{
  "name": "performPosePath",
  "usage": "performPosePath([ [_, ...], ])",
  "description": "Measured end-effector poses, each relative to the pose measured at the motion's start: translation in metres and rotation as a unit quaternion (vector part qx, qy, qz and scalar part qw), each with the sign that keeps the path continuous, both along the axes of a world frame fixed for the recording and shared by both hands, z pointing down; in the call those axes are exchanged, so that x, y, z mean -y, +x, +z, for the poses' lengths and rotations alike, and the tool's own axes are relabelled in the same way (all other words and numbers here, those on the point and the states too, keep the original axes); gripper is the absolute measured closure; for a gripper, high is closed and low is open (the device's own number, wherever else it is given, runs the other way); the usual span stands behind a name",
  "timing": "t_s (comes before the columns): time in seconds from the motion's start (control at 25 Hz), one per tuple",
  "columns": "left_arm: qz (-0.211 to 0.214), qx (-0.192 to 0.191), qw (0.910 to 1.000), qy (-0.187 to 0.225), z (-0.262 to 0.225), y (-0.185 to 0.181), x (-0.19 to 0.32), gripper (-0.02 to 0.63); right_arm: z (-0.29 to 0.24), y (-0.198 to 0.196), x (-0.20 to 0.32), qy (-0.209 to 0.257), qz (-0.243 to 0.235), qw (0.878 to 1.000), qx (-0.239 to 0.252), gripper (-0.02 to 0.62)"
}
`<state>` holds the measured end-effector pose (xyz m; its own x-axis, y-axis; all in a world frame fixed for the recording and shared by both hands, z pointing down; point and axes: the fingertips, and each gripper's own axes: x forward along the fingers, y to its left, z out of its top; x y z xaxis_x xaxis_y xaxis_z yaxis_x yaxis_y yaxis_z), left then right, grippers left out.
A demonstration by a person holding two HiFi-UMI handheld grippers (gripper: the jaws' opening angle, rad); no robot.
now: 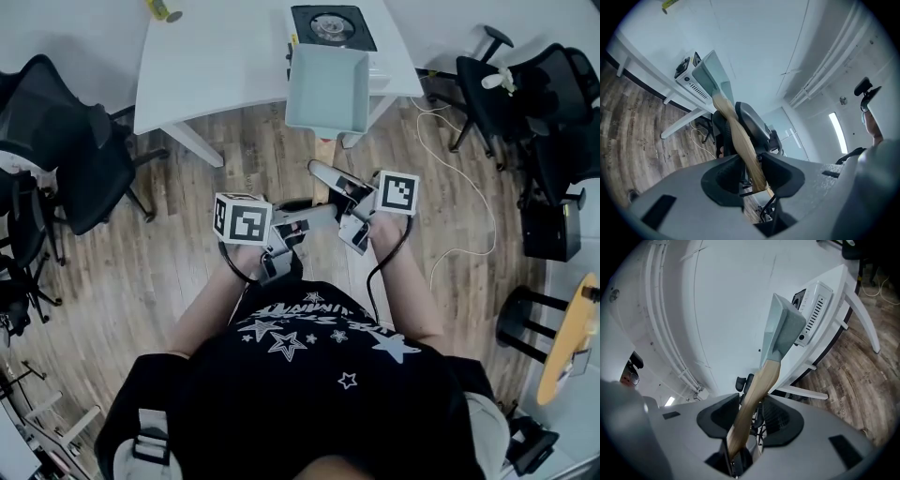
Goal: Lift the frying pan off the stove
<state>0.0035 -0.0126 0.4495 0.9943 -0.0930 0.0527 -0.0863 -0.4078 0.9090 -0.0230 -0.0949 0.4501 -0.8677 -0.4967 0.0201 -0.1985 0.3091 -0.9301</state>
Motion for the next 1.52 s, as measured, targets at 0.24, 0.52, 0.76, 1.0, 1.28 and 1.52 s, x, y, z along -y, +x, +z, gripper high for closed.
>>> performPosePath([
  [0.24,-0.003,-0.005,0.9997,-0.023,0.002,0.001,-0.005,0.471,0.005,0.001,-0.006,-0.022,-0.002,1.000,0.001,0.440],
  [0.52,-0.007,-0.002,1.0000,-0.006,-0.008,0.019,-0.082,0.471,-0.007,0.017,-0.083,-0.007,-0.010,1.000,0.005,0.439],
  [0.76,-0.008,-0.008,0.9999,-0.002,-0.013,0.022,-0.114,0.469,-0.011,0.019,-0.115,0.002,-0.012,1.000,-0.002,0.437],
  [1.0,-0.008,-0.005,0.9999,0.003,-0.016,0.026,-0.148,0.469,-0.017,0.023,-0.149,0.006,-0.014,1.000,-0.001,0.436],
  [1.28,-0.006,-0.007,0.9999,0.005,-0.019,0.030,-0.177,0.469,-0.021,0.026,-0.179,0.015,-0.017,1.000,-0.006,0.434],
  [1.52,-0.007,-0.007,0.9999,0.006,-0.017,0.033,-0.200,0.469,-0.020,0.029,-0.202,0.015,-0.019,1.000,-0.006,0.433],
])
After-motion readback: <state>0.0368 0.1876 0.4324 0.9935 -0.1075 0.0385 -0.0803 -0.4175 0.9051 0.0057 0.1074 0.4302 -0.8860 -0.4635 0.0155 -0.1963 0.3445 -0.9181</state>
